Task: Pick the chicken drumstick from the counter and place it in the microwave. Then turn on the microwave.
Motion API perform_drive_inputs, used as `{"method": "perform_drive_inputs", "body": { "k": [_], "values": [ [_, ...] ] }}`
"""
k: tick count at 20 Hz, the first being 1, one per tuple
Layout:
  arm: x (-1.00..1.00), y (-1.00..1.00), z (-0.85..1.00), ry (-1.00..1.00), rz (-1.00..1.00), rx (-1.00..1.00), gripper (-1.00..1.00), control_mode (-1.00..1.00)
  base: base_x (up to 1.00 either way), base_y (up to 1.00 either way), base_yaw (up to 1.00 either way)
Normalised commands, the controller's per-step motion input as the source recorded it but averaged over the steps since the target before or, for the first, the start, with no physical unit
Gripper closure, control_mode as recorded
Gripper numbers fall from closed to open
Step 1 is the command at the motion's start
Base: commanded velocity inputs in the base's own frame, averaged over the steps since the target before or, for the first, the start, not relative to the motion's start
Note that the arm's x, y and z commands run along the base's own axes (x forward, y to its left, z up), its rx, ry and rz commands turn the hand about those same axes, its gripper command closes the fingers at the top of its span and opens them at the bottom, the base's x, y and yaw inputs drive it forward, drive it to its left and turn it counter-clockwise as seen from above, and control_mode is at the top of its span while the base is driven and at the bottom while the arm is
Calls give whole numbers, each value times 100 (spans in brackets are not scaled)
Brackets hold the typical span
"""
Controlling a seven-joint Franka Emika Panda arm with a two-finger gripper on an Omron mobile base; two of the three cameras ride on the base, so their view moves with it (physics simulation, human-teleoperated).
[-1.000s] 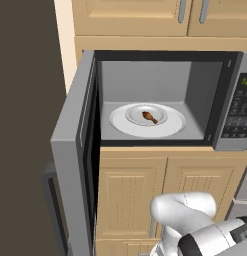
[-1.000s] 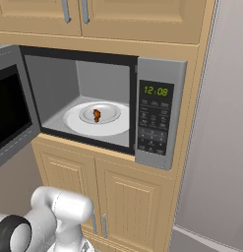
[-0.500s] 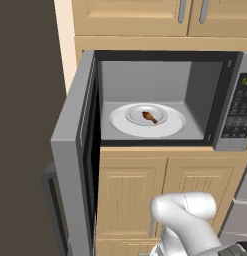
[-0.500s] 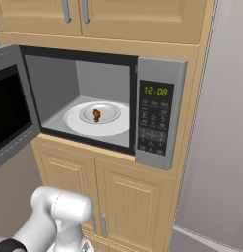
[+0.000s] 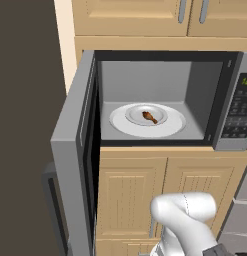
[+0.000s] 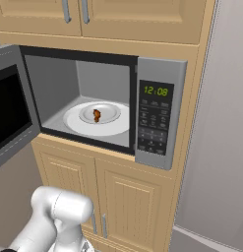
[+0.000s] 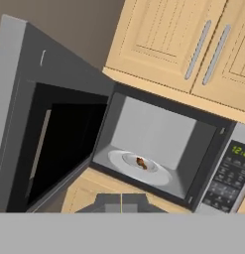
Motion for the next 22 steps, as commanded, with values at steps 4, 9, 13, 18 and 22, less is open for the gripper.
{"method": "perform_drive_inputs", "body": {
  "k": [4,9,13,18,22],
  "values": [
    [0,22,12,-6,0,0,100,-100,0,0,0],
    [0,28,2,-10,0,0,100,-100,0,0,0],
    [0,30,0,-13,0,0,100,-100,0,0,0],
    [4,20,0,-10,-2,0,100,-100,0,0,0],
    [14,14,-7,-5,-6,1,100,-100,0,0,0]
  ]
}}
